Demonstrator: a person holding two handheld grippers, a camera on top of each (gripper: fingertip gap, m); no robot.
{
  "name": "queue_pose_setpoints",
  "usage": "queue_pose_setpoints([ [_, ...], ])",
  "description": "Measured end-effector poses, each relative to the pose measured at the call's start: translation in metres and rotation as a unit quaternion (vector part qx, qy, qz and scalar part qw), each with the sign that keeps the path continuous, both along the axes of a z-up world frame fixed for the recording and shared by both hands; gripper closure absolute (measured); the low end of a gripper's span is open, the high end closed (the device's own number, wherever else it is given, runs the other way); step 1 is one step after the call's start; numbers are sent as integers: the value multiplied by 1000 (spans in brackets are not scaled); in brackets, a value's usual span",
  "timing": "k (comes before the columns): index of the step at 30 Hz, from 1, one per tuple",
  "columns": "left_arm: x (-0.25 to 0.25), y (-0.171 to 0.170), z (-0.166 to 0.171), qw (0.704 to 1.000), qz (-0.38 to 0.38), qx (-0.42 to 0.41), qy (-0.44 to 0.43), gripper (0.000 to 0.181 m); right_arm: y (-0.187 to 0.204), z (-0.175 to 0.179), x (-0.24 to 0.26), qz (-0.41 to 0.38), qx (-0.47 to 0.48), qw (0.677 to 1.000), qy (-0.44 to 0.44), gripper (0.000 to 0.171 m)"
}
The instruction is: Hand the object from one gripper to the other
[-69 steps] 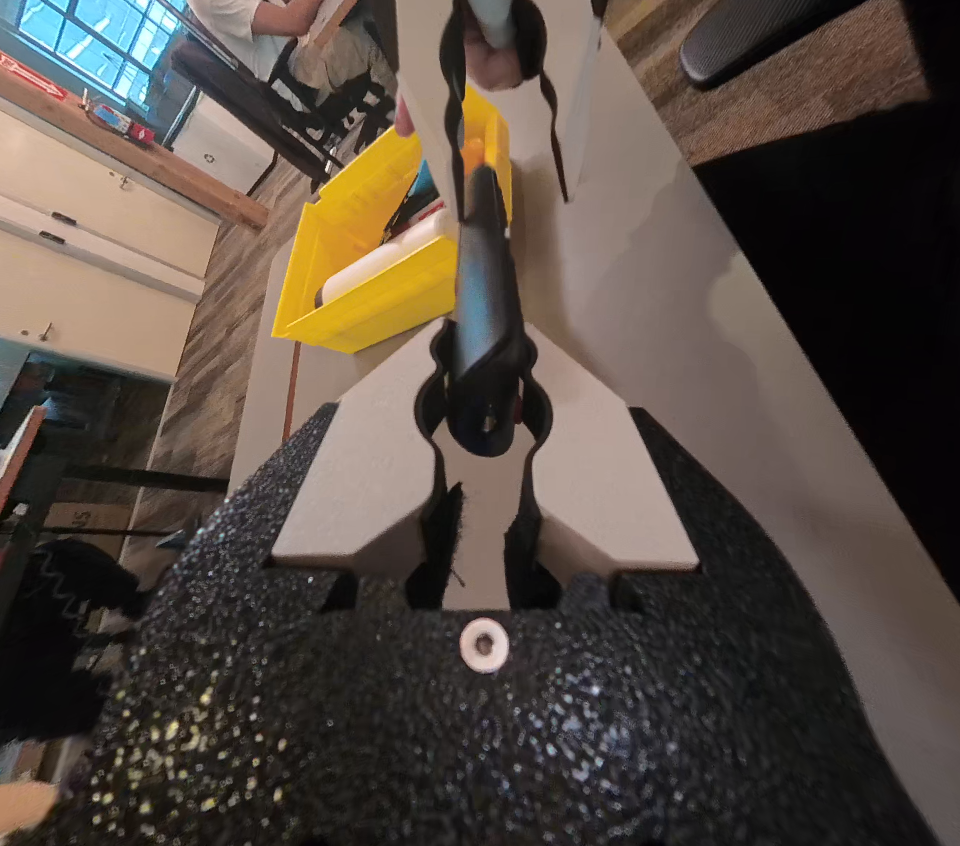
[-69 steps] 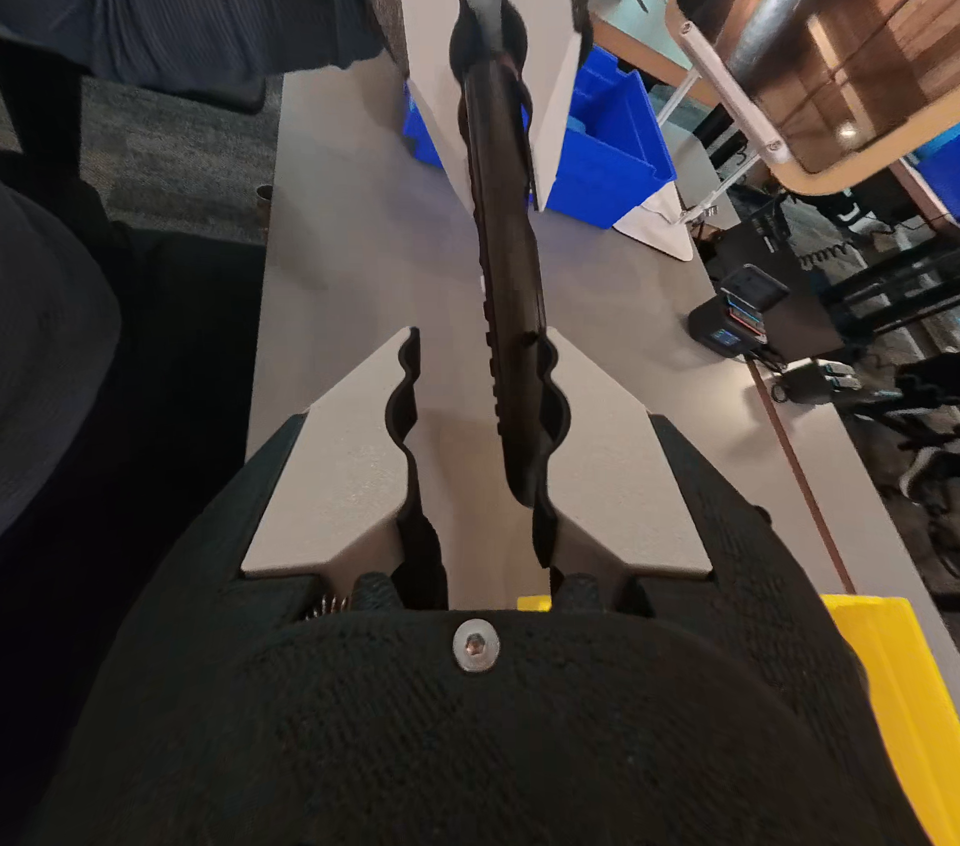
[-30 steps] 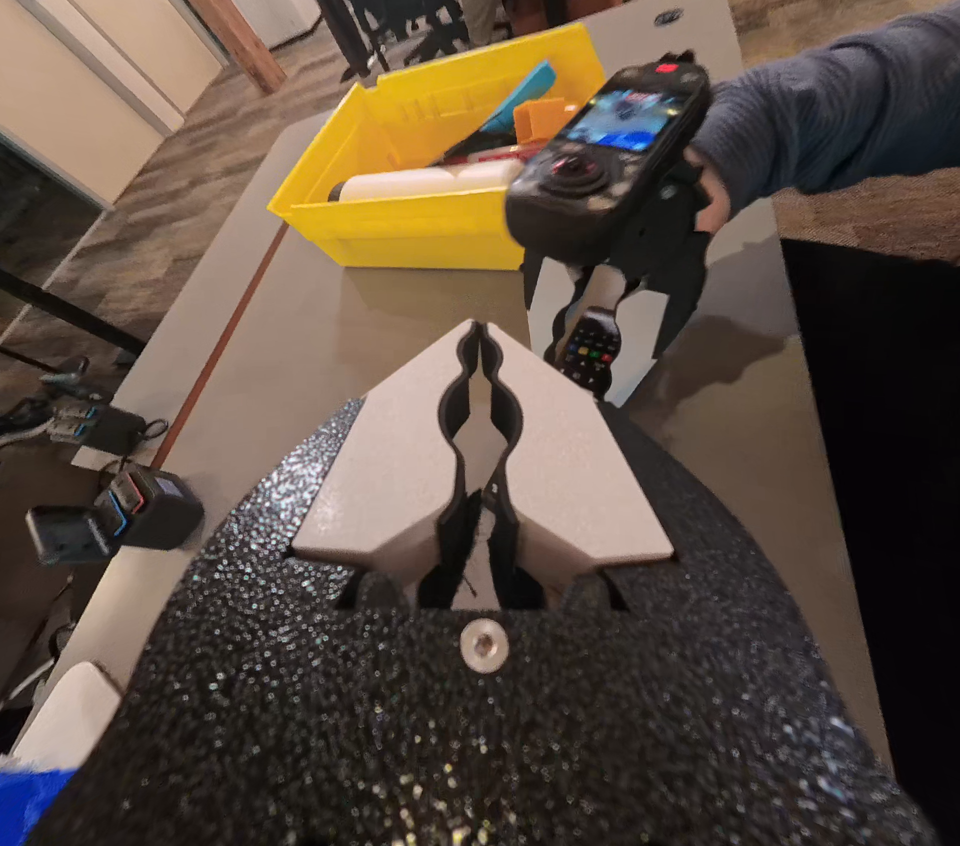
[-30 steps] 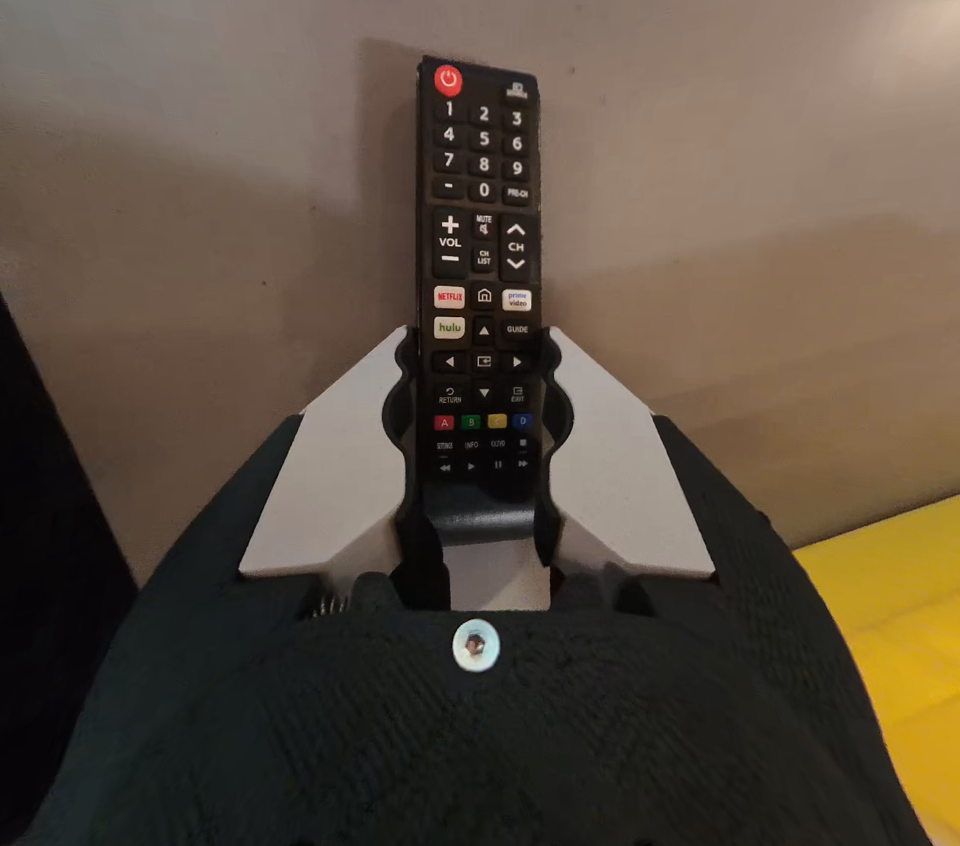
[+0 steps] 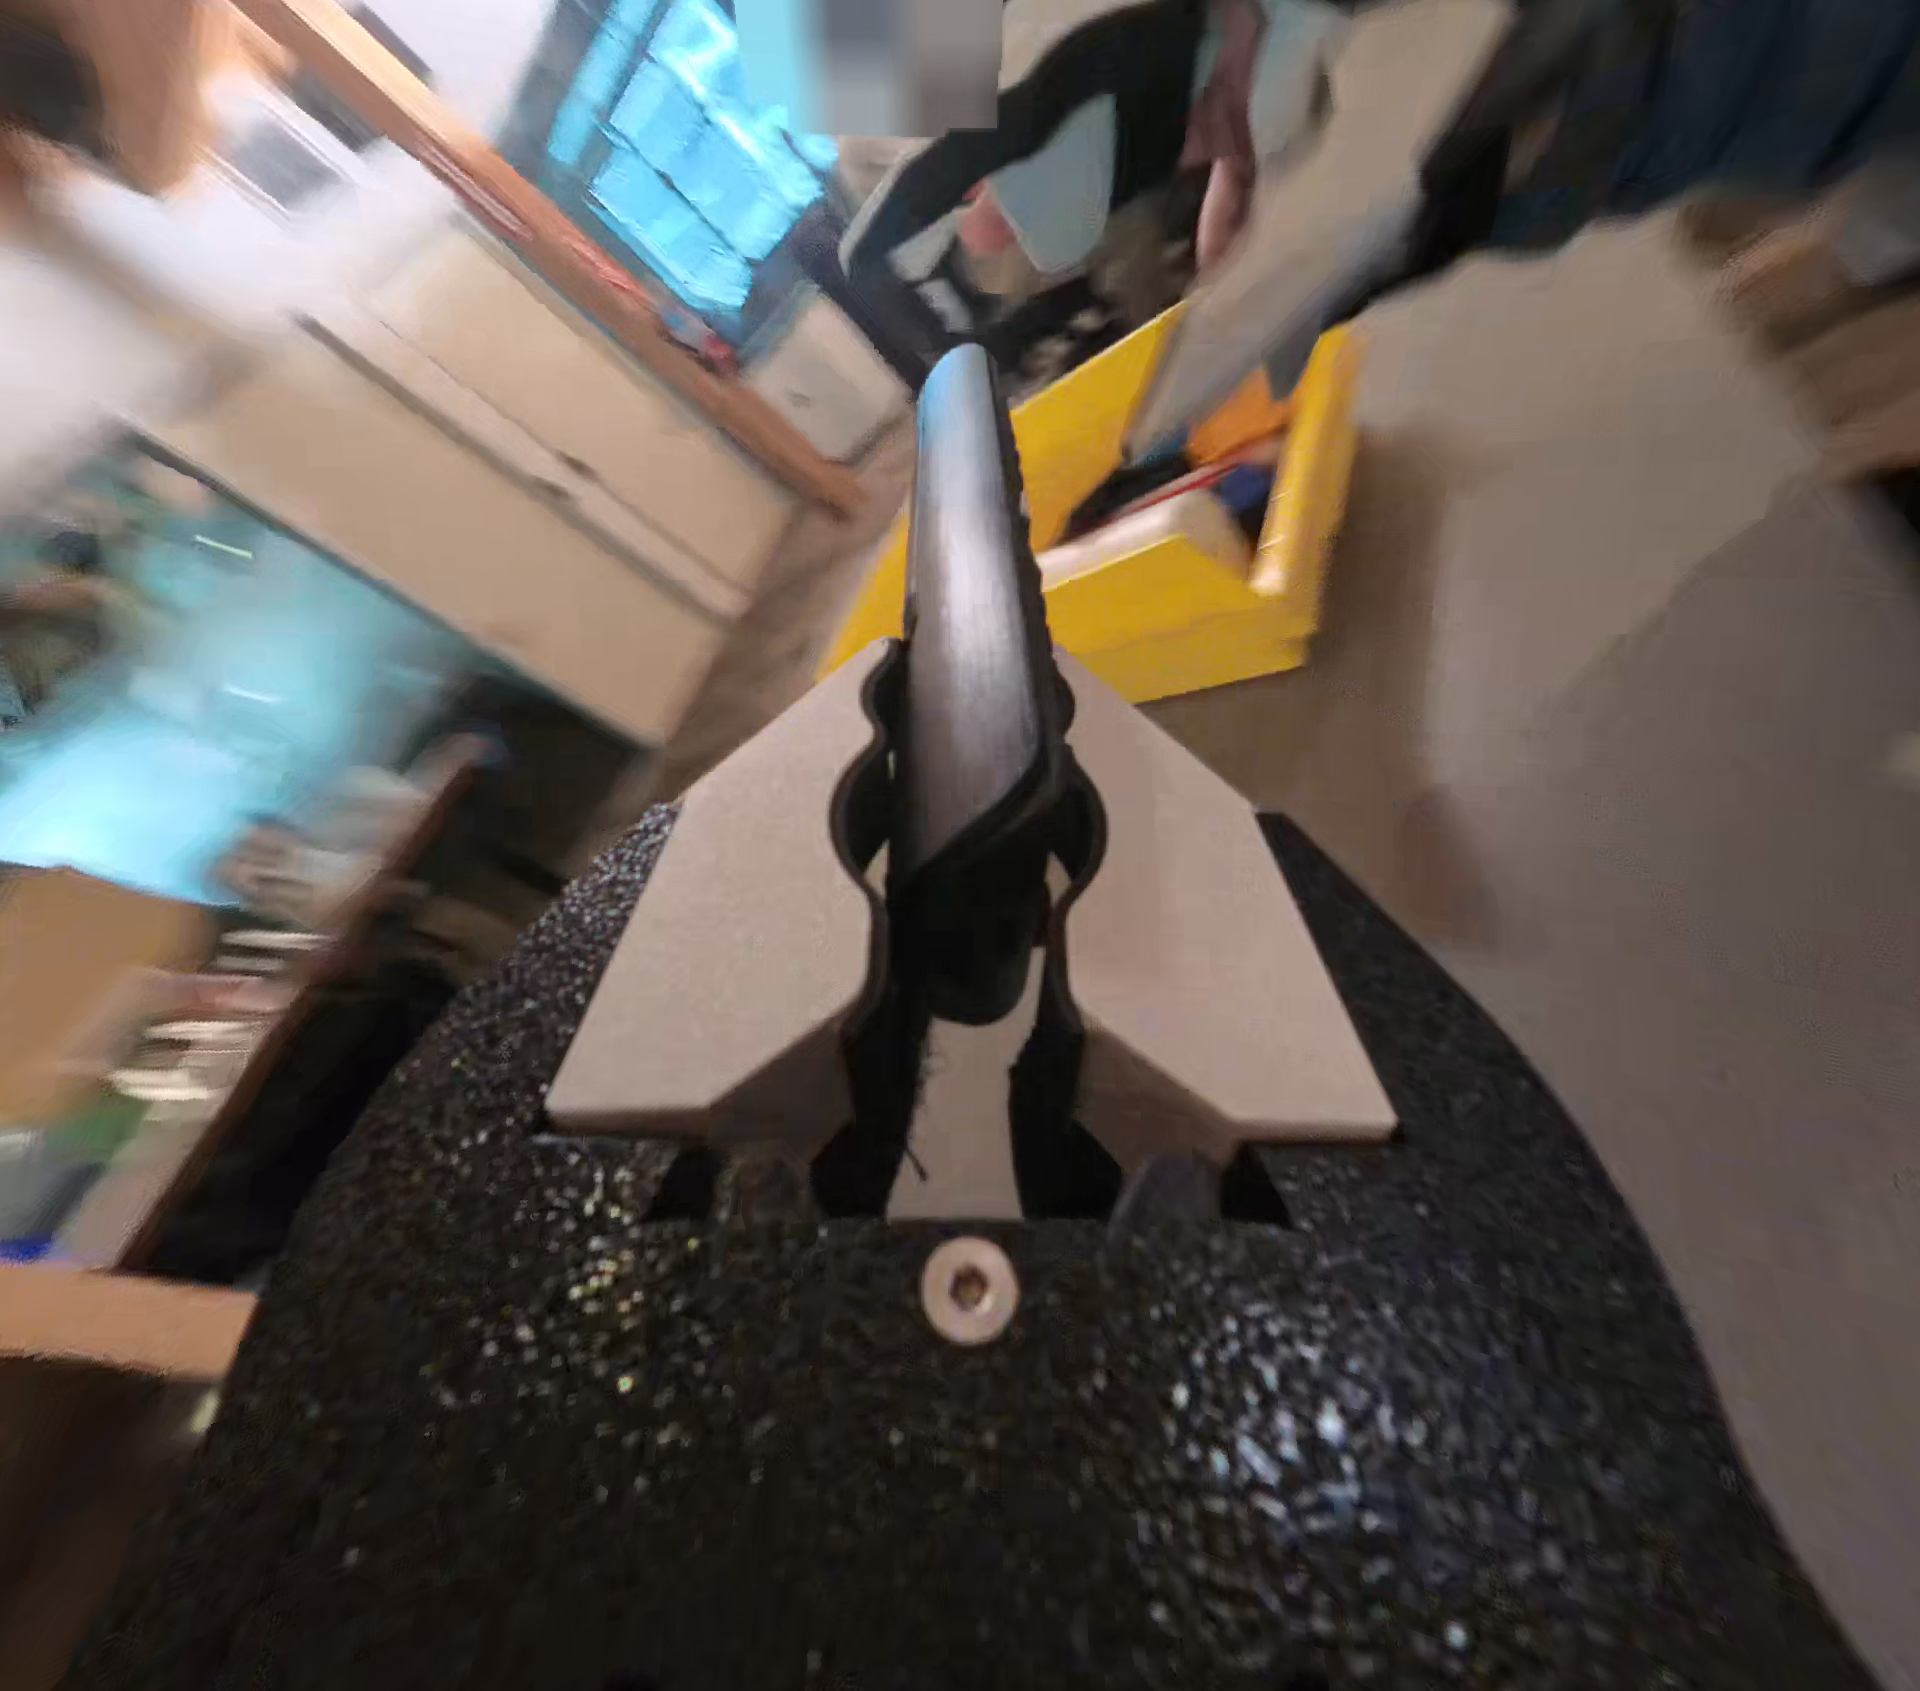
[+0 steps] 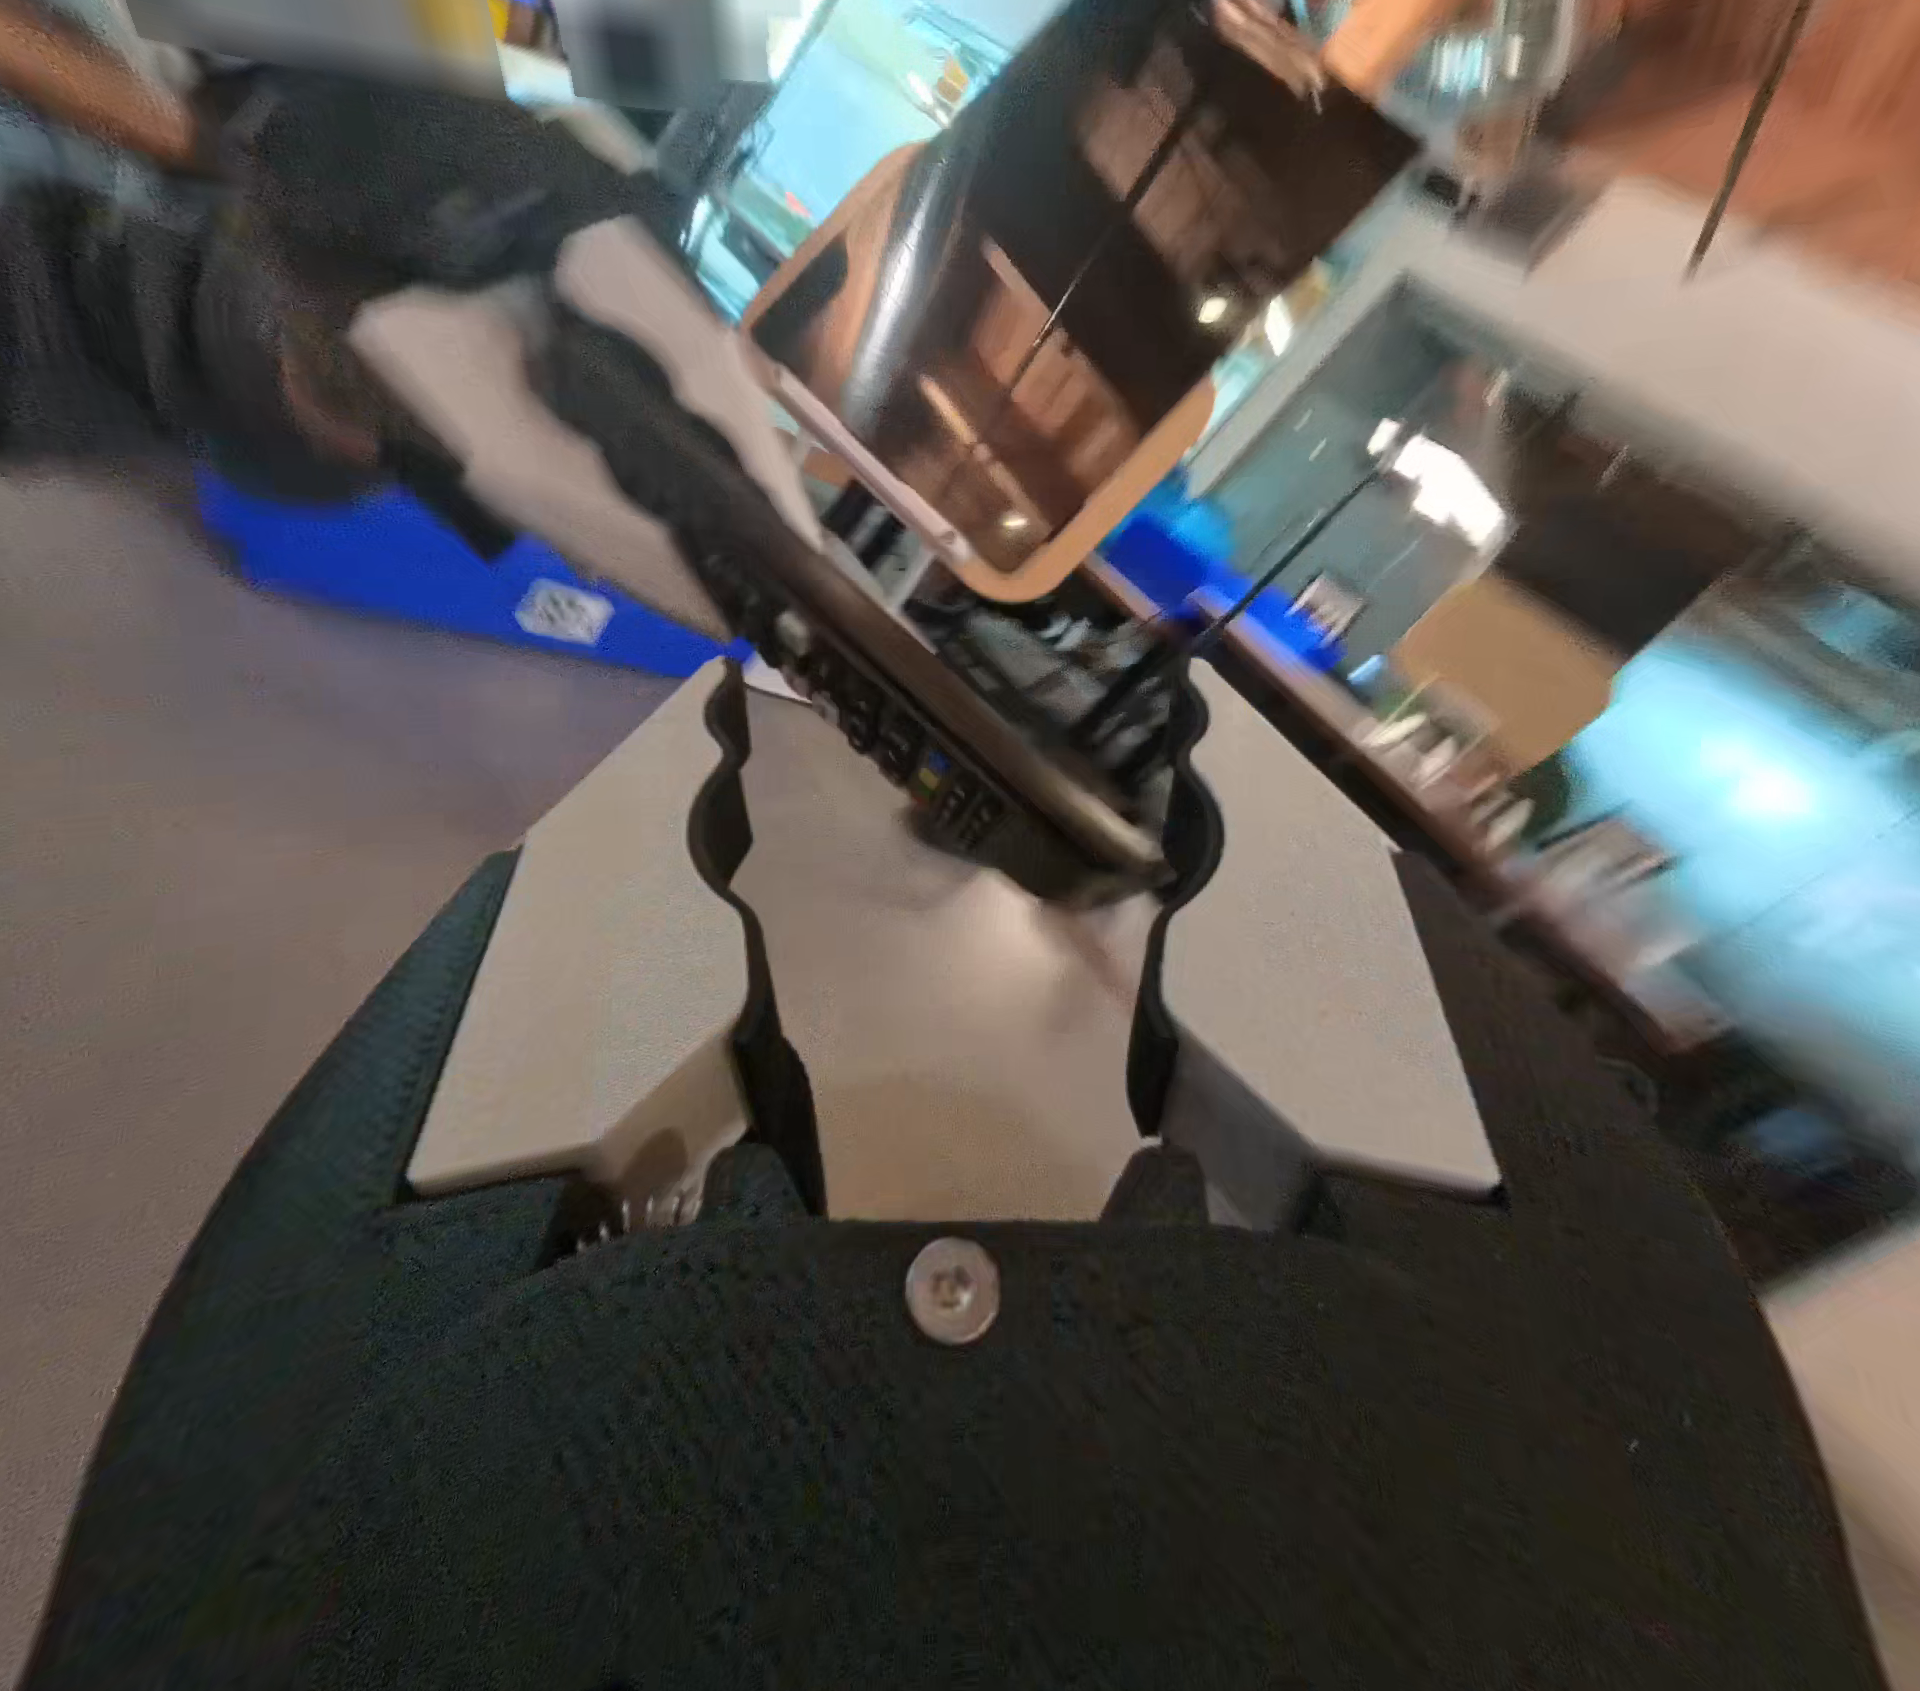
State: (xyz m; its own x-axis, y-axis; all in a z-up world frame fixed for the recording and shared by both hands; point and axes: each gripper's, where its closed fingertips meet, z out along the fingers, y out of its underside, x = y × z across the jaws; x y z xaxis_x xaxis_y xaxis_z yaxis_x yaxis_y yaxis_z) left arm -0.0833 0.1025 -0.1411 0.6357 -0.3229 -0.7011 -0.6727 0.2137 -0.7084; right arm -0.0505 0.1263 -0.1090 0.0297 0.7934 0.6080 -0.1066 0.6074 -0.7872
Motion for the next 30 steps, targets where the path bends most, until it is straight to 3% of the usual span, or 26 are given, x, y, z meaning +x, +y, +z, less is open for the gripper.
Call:
queue_pose_setpoints([
  [3, -10, 2, 14, 973, 107, 119, 168, 160, 31, 11, 1, 10, -265, 964, -19, 87],
  [5, -11, 1, 17, 933, 156, 176, 274, 160, 33, 3, -1, 59, -427, 900, -62, 89],
  [7, -3, 0, 15, 891, 171, 223, 355, 159, 17, -2, -3, 143, -549, 816, -110, 90],
  [9, 10, -2, 12, 856, 169, 264, 412, 159, 4, -9, -5, 193, -618, 748, -148, 90],
  [11, 21, -3, 7, 826, 158, 289, 457, 159, 1, -15, -10, 205, -636, 727, -157, 96],
  [13, 28, -3, 2, 809, 150, 295, 486, 159, 0, -15, -11, 215, -642, 720, -152, 118],
  [14, 30, -4, 4, 807, 152, 305, 482, 159, 1, -15, -11, 215, -640, 723, -146, 135],
  [15, 31, -5, 7, 814, 150, 307, 471, 159, 2, -12, -10, 221, -638, 725, -138, 143],
  [17, 31, -5, 8, 842, 136, 288, 435, 157, 1, -9, -9, 230, -634, 727, -129, 145],
  [20, 26, 1, 0, 918, 106, 190, 332, 137, -1, 1, -6, 249, -608, 747, -103, 146],
  [24, 15, 4, -13, 987, 43, 42, 146, 118, -4, 22, 5, 247, -525, 813, -45, 148],
  [27, 16, -1, -15, 998, -21, -63, -10, 111, -5, 35, 14, 215, -422, 881, -2, 149],
  [30, 18, -7, -4, 976, -74, -130, -156, 114, -10, 36, 18, 152, -254, 955, 30, 148],
])
